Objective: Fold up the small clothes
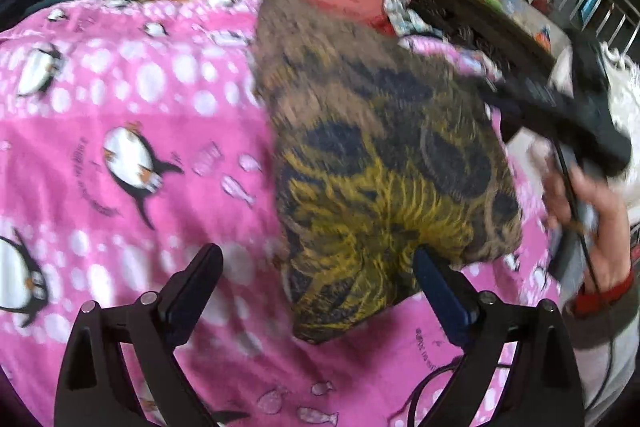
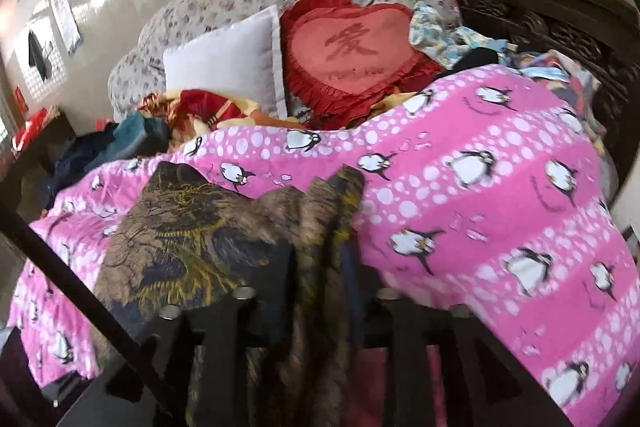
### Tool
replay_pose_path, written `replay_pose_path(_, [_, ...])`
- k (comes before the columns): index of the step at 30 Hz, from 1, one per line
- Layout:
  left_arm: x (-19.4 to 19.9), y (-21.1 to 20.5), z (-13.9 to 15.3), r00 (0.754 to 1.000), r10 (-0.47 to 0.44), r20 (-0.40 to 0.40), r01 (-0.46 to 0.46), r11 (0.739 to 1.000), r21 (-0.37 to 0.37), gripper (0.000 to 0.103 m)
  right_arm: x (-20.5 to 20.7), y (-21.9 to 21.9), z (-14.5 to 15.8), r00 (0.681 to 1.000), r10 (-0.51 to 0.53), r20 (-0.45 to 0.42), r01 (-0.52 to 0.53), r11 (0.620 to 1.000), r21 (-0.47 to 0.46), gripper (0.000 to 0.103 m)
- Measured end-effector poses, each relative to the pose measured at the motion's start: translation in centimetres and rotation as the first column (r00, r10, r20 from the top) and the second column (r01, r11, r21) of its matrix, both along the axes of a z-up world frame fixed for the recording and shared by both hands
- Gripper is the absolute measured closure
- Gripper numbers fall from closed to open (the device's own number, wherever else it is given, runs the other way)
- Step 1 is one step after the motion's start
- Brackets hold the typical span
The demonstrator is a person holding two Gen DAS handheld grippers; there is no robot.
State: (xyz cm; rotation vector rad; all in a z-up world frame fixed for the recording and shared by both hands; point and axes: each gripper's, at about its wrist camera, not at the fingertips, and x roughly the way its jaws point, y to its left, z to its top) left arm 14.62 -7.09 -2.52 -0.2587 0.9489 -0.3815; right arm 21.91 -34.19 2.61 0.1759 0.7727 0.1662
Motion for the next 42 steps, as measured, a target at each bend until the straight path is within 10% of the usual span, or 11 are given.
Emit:
replay_pose_path(4, [1.3, 1.4, 1.2, 0.998, 0.060, 0.005, -0.060, 0.998, -0.037, 0.006, -3.3, -1.6, 0.4, 1.000, 0.017, 0.007, -0.017, 1.000, 0.020, 0.022])
replay_pose_path(19, [6.3, -0.6, -0.8, 0.996, 0.055, -0.076, -0.064, 0.990, -0.127, 0.004, -4.2, -3.0, -5.6, 0.986, 0.154, -0.057, -0.118, 0.908, 0.402, 0.018])
replay_pose_path(24, [6.8, -1.4, -0.8, 0.996, 0.046, -0.076, -0.054, 0.993, -0.108, 0.000, -4.0, -1.0, -5.3, 0.980, 0.198, -0.034, -0.170, 0.907, 0.386, 0.013])
replay_pose_path(28, [6.8, -2.3, -0.5, 0.998, 0.018, -0.064, -0.023, 0.997, -0.072, 0.006, -3.9, 0.9, -5.6, 0.978, 0.196, -0.076, -0.167, 0.944, 0.284, 0.046])
replay_pose_path(30, [6.7, -2.7, -0.1, 0.998, -0.031, -0.062, 0.025, 0.995, -0.098, 0.046, -4.5, 1.3, -5.0, 0.977, 0.205, -0.062, -0.183, 0.948, 0.260, 0.063])
replay_pose_path(33, [5.9, -2.9, 1.3, 0.999, -0.040, -0.036, 0.038, 0.997, -0.062, 0.068, -5.5, 1.6, -3.5, 0.976, 0.214, -0.046, -0.195, 0.947, 0.254, 0.068])
replay_pose_path(42, [0.9, 2.1, 7.1, 0.998, -0.043, 0.050, 0.045, 0.998, -0.043, 0.074, -9.3, 5.4, 0.6, 0.946, 0.325, 0.009, -0.312, 0.901, 0.302, 0.069])
